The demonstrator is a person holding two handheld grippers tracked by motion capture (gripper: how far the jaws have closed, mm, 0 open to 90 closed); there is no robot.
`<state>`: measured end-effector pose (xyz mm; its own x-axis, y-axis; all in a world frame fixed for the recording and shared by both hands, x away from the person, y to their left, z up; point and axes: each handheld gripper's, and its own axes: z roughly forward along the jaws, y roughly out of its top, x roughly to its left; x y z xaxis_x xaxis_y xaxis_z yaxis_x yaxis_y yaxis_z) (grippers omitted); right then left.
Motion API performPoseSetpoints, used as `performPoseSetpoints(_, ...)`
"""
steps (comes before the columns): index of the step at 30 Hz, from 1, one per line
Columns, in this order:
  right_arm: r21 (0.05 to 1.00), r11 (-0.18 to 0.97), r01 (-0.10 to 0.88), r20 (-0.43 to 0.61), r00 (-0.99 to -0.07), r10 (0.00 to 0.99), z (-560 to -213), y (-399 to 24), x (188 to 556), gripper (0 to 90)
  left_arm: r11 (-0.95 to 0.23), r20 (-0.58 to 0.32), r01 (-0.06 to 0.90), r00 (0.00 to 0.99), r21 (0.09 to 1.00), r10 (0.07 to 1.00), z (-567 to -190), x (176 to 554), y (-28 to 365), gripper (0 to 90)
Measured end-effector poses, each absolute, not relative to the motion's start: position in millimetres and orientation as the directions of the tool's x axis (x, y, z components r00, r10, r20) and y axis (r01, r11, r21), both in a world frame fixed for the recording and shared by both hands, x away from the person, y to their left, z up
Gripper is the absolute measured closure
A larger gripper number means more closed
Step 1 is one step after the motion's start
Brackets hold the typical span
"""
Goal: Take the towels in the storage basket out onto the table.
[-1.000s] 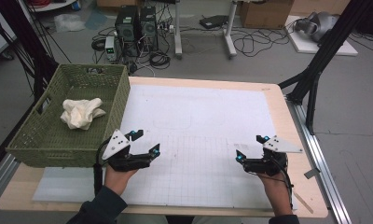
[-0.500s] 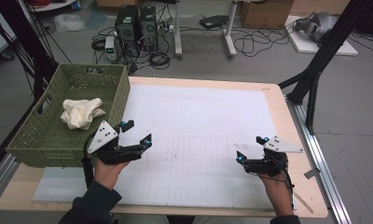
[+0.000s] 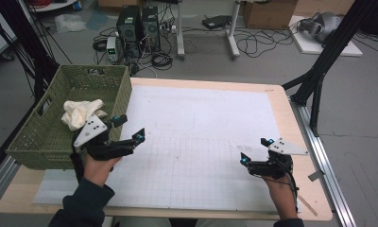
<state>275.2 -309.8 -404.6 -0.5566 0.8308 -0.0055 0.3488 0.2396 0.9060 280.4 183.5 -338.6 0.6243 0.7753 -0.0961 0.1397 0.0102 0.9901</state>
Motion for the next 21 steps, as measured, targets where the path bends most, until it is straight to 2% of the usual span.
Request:
performPoseSetpoints(14, 0.909, 0.243, 0.338, -0.01, -0.565, 0.825, -402.4, -307.6, 274.5, 4.6, 0.02, -0.086, 0.124, 0.556, 0.992, 0.827, -302.2, 305.0, 253.0, 18.5)
performPoseSetpoints(21, 0.912, 0.239, 0.334, -0.013, -0.558, 0.83, -401.9, -310.7, 275.1, 4.6, 0.012, -0.074, 0.125, 0.501, 0.992, 0.862, -296.7, 316.9, 286.0, 18.3)
